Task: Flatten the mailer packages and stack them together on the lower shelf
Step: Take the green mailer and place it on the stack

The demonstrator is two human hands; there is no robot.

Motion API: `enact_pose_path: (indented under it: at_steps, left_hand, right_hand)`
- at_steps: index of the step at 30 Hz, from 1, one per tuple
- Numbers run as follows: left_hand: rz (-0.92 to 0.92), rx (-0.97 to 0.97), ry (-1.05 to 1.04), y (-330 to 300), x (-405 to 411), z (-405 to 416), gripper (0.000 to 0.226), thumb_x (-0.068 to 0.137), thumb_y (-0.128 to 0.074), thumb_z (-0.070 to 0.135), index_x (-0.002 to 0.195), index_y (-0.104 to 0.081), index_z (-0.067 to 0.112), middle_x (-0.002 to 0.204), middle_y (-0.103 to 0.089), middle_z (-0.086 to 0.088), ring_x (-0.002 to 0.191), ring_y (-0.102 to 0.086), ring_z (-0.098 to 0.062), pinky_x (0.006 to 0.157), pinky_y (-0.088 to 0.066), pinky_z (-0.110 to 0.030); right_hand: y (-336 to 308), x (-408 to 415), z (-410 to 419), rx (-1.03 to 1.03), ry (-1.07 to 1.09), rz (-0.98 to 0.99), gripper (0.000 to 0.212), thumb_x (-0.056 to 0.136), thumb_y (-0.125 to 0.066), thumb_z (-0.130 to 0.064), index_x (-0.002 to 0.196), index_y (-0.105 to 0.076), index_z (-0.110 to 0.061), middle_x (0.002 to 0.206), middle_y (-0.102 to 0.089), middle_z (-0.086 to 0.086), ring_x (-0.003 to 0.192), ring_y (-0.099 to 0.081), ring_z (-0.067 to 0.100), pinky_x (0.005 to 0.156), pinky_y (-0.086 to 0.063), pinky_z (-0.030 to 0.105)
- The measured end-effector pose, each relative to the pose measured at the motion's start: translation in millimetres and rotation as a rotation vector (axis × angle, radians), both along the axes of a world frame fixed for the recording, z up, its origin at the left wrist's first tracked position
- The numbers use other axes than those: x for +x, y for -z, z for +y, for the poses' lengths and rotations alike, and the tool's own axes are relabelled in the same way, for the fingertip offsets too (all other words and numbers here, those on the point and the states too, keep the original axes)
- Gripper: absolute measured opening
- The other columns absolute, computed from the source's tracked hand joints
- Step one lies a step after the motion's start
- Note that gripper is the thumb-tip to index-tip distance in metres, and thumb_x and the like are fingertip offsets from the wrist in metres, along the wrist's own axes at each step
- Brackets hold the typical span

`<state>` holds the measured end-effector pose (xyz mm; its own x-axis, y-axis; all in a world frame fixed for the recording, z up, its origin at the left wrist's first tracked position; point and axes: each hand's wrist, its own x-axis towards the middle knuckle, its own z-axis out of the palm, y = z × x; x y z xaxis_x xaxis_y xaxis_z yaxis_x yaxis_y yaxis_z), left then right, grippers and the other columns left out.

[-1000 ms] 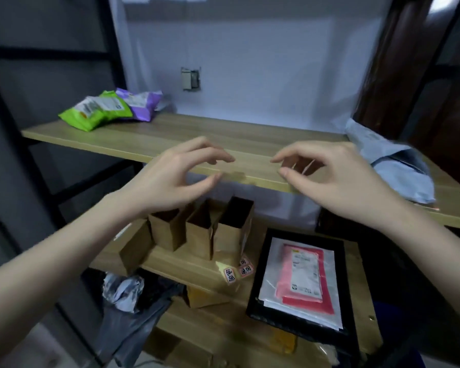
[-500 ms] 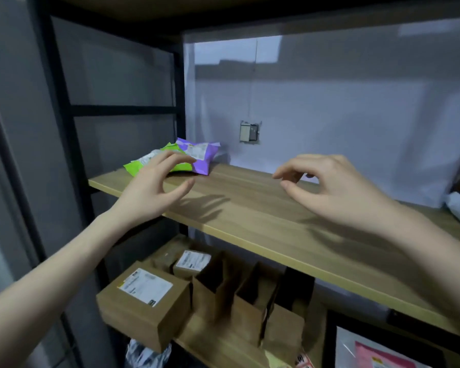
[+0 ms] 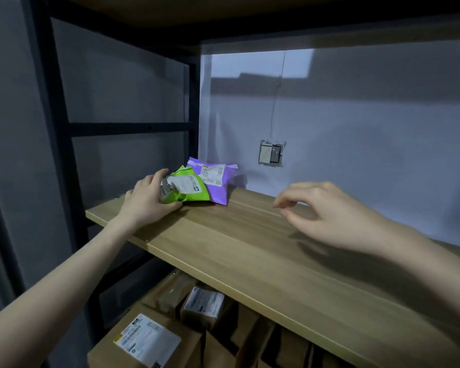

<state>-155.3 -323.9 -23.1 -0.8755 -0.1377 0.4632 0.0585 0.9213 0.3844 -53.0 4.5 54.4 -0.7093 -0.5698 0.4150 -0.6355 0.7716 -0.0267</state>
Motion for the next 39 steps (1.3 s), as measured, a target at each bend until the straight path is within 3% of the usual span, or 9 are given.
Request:
enact_pose_path:
  at_steps: [5, 8, 13, 18, 22, 25, 29, 33, 39]
  left_hand:
    - [0.193, -0.081, 0.016, 0.0, 8.7, 11.7, 0.051, 0.077, -0.064, 0.030, 0.126, -0.047, 0.031, 0.118, -0.060, 0.004, 0.112, -0.050, -0.024, 0.088, -0.033, -0.042]
    - [0.313, 0.117, 0.179, -17.6, 37.2, 36.3, 0.043, 0.074, -0.065, 0.034, 0.115, -0.052, 0.035, 0.101, -0.065, 0.013, 0.098, -0.059, -0.014, 0.087, -0.042, -0.035]
    - [-0.019, 0.494, 0.633, -49.2, 72.4, 92.7, 0.052, 0.076, -0.077, 0.025, 0.119, -0.050, 0.036, 0.101, -0.070, 0.006, 0.082, -0.066, -0.005, 0.071, -0.053, -0.021]
    - [-0.228, 0.517, 0.879, -52.0, 72.3, 151.1, 0.053, 0.079, -0.074, 0.024, 0.124, -0.049, 0.034, 0.104, -0.069, 0.004, 0.095, -0.067, -0.011, 0.083, -0.053, -0.027]
    - [-0.159, 0.584, 0.960, -48.0, 63.8, 190.6, 0.054, 0.073, -0.071, 0.053, 0.117, -0.055, 0.027, 0.118, -0.064, 0.011, 0.101, -0.065, -0.001, 0.089, -0.051, -0.020]
    - [-0.099, 0.523, 1.023, -49.2, 64.3, 211.2, 0.042, 0.077, -0.069, 0.052, 0.106, -0.062, 0.021, 0.106, -0.069, 0.004, 0.093, -0.066, -0.004, 0.084, -0.048, -0.016]
    - [-0.053, 0.389, 1.067, -47.0, 63.8, 237.2, 0.012, 0.081, -0.072, 0.032, 0.077, -0.071, 0.020, 0.078, -0.074, 0.003, 0.068, -0.059, -0.002, 0.070, -0.048, -0.023]
    - [0.161, 0.238, 0.923, -53.3, 57.5, 253.0, 0.022, 0.084, -0.068, 0.025, 0.063, -0.063, 0.031, 0.057, -0.062, 0.029, 0.054, -0.051, 0.012, 0.058, -0.036, -0.007]
    - [0.195, 0.251, 0.915, -51.4, 55.2, 271.9, 0.021, 0.086, -0.066, 0.018, 0.066, -0.061, 0.025, 0.047, -0.061, 0.013, 0.048, -0.058, 0.004, 0.053, -0.038, -0.009]
  right_hand:
    - [0.7, -4.8, 0.3, 0.021, -0.025, 0.034, 0.019, 0.091, -0.051, -0.029, 0.104, -0.064, -0.028, 0.102, -0.062, -0.017, 0.101, -0.057, 0.006, 0.089, -0.046, 0.031]
    - [0.1, -4.2, 4.8, 0.016, -0.020, 0.048, 0.027, 0.091, -0.051, -0.032, 0.117, -0.057, -0.029, 0.110, -0.055, -0.015, 0.109, -0.051, 0.006, 0.093, -0.042, 0.028]
    - [10.1, 4.2, 13.0, 0.027, -0.029, 0.175, 0.066, 0.081, -0.053, -0.051, 0.138, -0.028, -0.031, 0.134, -0.033, -0.006, 0.122, -0.034, 0.010, 0.097, -0.034, 0.024]
    - [4.6, 17.6, 38.0, -0.050, 0.008, 0.350, 0.029, 0.084, -0.050, -0.046, 0.097, -0.061, -0.022, 0.093, -0.060, -0.008, 0.089, -0.053, 0.013, 0.073, -0.036, 0.028]
    - [3.9, 26.9, 72.9, -0.280, 0.182, 0.268, 0.027, 0.077, -0.058, -0.047, 0.073, -0.059, -0.020, 0.067, -0.056, -0.010, 0.069, -0.056, 0.018, 0.065, -0.044, 0.037]
    - [4.9, 31.1, 101.6, -0.416, 0.344, 0.270, 0.033, 0.071, -0.060, -0.047, 0.066, -0.055, -0.015, 0.054, -0.050, -0.003, 0.060, -0.046, 0.018, 0.062, -0.037, 0.034]
    - [4.3, 40.1, 130.7, -0.549, 0.415, 0.238, 0.043, 0.077, -0.071, -0.039, 0.061, -0.050, -0.004, 0.053, -0.046, 0.011, 0.055, -0.039, 0.021, 0.054, -0.030, 0.030]
    - [3.9, 52.8, 153.2, -0.639, 0.466, 0.182, 0.035, 0.081, -0.070, -0.028, 0.064, -0.056, 0.000, 0.062, -0.058, 0.024, 0.059, -0.042, 0.015, 0.057, -0.038, 0.038]
    - [10.7, 66.7, 165.1, -0.521, 0.558, 0.298, 0.033, 0.082, -0.068, -0.030, 0.060, -0.051, -0.012, 0.053, -0.051, 0.011, 0.055, -0.041, 0.018, 0.057, -0.031, 0.033]
